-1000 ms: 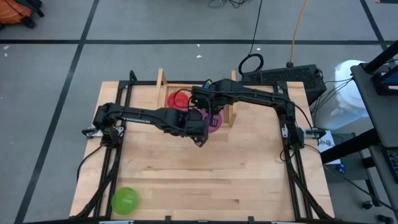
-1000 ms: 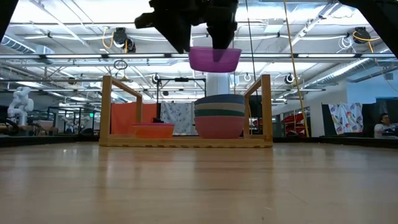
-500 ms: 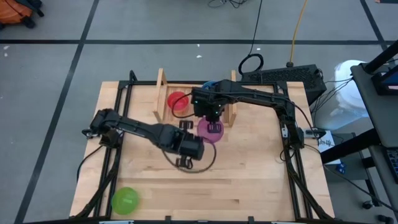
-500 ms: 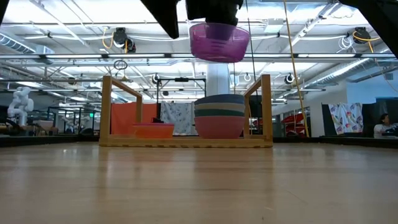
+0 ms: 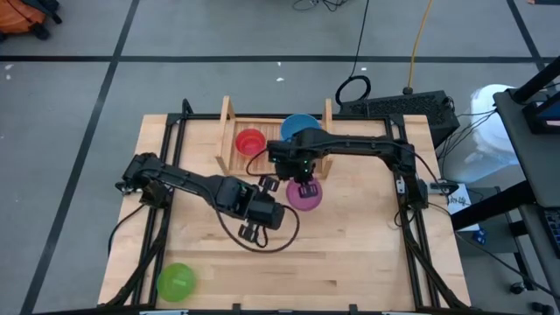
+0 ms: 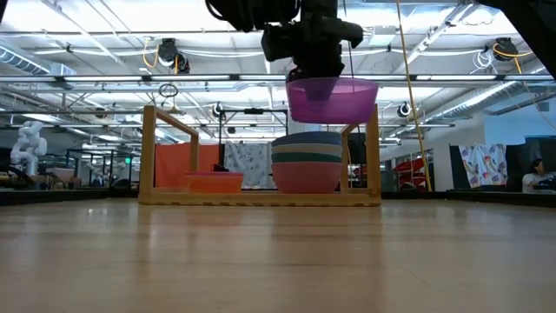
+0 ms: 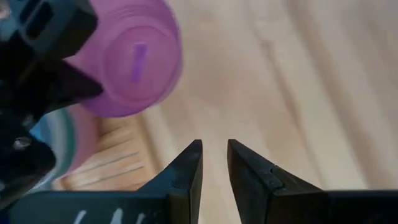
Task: Place and stack bowls onto a shelf
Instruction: Stack the violet bowl onto the red bowl
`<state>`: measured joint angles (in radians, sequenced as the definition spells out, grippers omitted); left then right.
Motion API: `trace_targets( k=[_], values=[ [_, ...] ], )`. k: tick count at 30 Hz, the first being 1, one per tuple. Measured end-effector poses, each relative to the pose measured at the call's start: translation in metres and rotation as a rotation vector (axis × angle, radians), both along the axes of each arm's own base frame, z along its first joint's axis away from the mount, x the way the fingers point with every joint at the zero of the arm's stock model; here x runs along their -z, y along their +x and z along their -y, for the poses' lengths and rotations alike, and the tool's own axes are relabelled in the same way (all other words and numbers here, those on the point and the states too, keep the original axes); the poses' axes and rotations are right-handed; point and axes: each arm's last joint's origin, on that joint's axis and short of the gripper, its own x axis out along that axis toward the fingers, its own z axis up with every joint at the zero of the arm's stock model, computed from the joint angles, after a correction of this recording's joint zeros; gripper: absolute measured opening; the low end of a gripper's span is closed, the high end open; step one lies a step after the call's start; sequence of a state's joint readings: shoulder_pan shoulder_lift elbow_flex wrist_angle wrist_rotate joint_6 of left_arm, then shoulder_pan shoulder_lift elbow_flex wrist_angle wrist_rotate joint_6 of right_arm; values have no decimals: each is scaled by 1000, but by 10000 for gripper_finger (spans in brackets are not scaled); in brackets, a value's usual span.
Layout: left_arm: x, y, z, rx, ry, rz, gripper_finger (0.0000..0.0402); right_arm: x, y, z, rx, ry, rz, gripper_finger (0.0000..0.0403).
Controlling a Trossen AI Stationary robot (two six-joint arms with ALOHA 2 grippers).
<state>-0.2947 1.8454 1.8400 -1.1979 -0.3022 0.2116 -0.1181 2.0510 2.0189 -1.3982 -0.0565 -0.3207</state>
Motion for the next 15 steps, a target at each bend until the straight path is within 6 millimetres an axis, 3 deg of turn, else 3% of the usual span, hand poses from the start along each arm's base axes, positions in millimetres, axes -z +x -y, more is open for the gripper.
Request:
trace_targets(
  k=[8,15],
  values=[
    [9,4,-6,69,-42,-22,81,3,9,-16,-101,-23,77,0],
    [32,4,-3,175,13,-78,81,3,16,-27,-210,-55,142,0]
  ],
)
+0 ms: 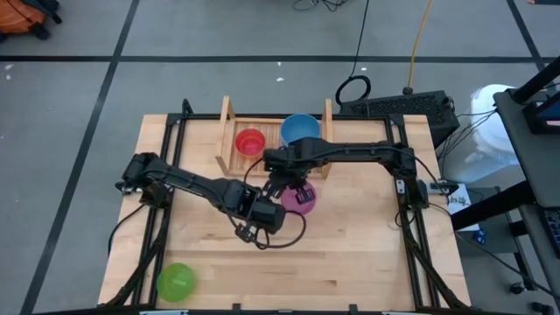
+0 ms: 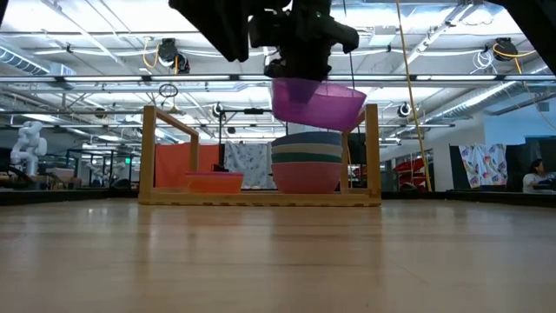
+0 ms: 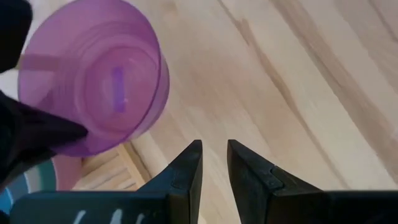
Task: Place and stack bowls onto a shelf
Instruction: Stack the violet bowl onto the red bowl
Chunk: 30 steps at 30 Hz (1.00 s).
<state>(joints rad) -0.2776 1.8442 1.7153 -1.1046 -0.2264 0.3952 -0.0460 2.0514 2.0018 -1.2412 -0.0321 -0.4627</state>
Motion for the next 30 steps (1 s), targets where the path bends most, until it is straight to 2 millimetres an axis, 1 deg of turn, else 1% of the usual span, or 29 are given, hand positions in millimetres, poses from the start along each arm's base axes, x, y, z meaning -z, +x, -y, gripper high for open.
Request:
trace_targets(
  k=[3,9,12,16,21,24,27,30],
  values=[
    [0,0,2,50,18,-2,81,0,1,-3,1,-23,11,0],
    [0,0,1,33,21,1,81,0,2,-1,38,-28,15,0],
    [0,0,1,-16,0,7,81,0,2,1,64,-23,19,0],
    [-4,-2,-2,-142,-49,34,81,-1,4,12,130,-9,48,0],
    [-22,-14,-9,-261,-78,87,81,-3,7,28,178,-6,100,0],
    [-35,-26,-14,-295,-68,108,81,-8,8,36,195,-8,127,0],
    [-45,-33,-18,-282,-56,141,81,-11,8,39,183,-13,137,0],
    [-47,-34,-19,-226,-32,138,81,-11,8,39,170,0,135,0]
  ],
)
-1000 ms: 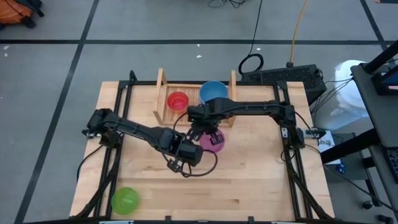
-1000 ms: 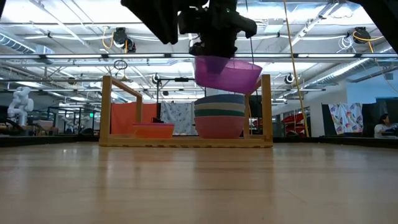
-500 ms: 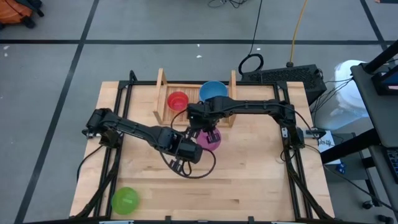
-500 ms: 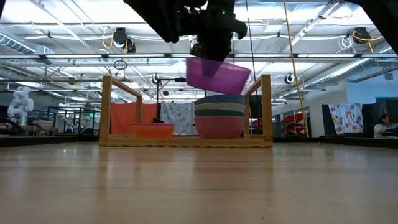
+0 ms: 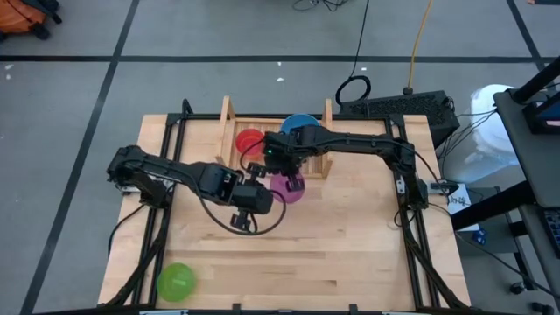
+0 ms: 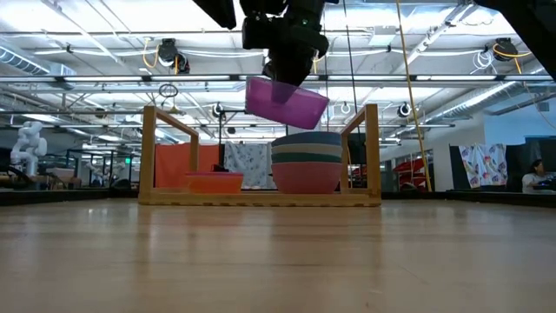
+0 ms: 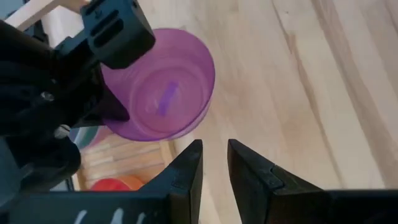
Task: Place and stack bowls onto a shelf
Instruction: Stack the violet bowl onto the red bowl
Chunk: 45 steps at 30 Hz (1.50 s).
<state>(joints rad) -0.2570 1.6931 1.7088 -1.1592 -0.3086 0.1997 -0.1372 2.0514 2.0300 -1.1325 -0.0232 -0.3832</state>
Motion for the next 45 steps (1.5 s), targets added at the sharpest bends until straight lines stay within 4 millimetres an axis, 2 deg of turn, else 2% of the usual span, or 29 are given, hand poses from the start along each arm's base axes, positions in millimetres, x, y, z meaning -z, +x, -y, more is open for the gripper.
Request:
trace_targets(
  k=[6,11,15,20,29,45],
  values=[
    [4,4,-3,36,29,-23,81,1,-3,-1,-14,35,-26,0],
    [9,11,-16,39,16,-47,81,1,-3,-2,-15,35,-27,0],
    [16,15,-19,161,13,-102,81,1,-4,-3,-25,46,-44,0],
    [17,16,-18,332,123,-134,81,2,-5,-5,-71,105,-44,0],
    [16,19,-20,518,223,-142,81,0,-1,-8,-106,92,0,0],
    [17,26,-25,569,125,-84,81,0,1,-7,-116,129,23,0]
  ],
)
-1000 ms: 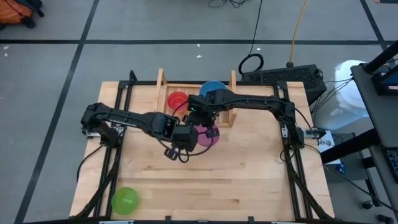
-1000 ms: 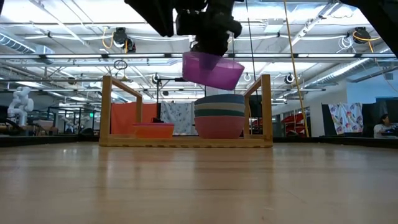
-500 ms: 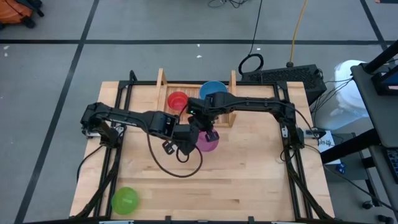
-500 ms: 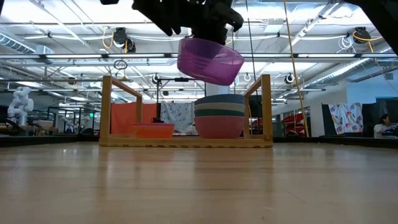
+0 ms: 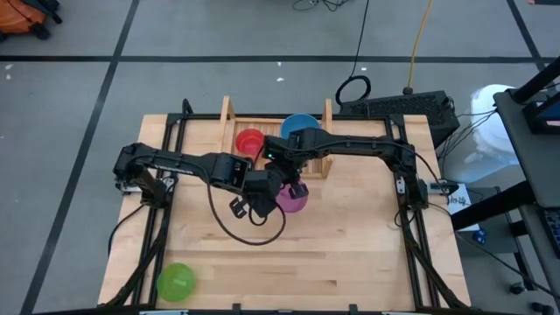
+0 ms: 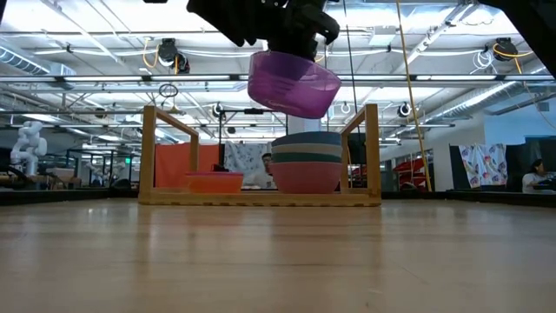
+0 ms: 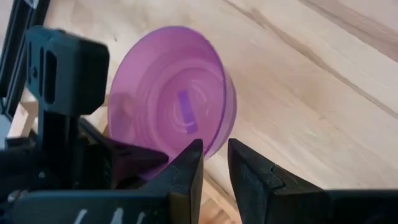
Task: Place and stack bowls onto a shelf
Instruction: Stack the violet bowl onto the red bowl
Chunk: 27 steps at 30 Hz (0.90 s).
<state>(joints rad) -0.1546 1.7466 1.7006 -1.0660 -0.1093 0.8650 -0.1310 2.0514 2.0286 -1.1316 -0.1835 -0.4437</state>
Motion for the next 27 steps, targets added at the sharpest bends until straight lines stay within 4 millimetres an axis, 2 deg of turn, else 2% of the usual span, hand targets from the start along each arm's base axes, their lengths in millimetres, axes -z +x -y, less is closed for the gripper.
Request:
trace_targets(
  k=[8,16,27],
  values=[
    [3,2,1,31,-3,8,81,1,0,0,9,1,-1,0],
    [5,-1,0,-144,-70,-23,81,1,0,7,199,3,-28,0],
    [6,-6,-1,-220,-84,-67,81,4,-4,13,392,115,-82,0]
  ],
)
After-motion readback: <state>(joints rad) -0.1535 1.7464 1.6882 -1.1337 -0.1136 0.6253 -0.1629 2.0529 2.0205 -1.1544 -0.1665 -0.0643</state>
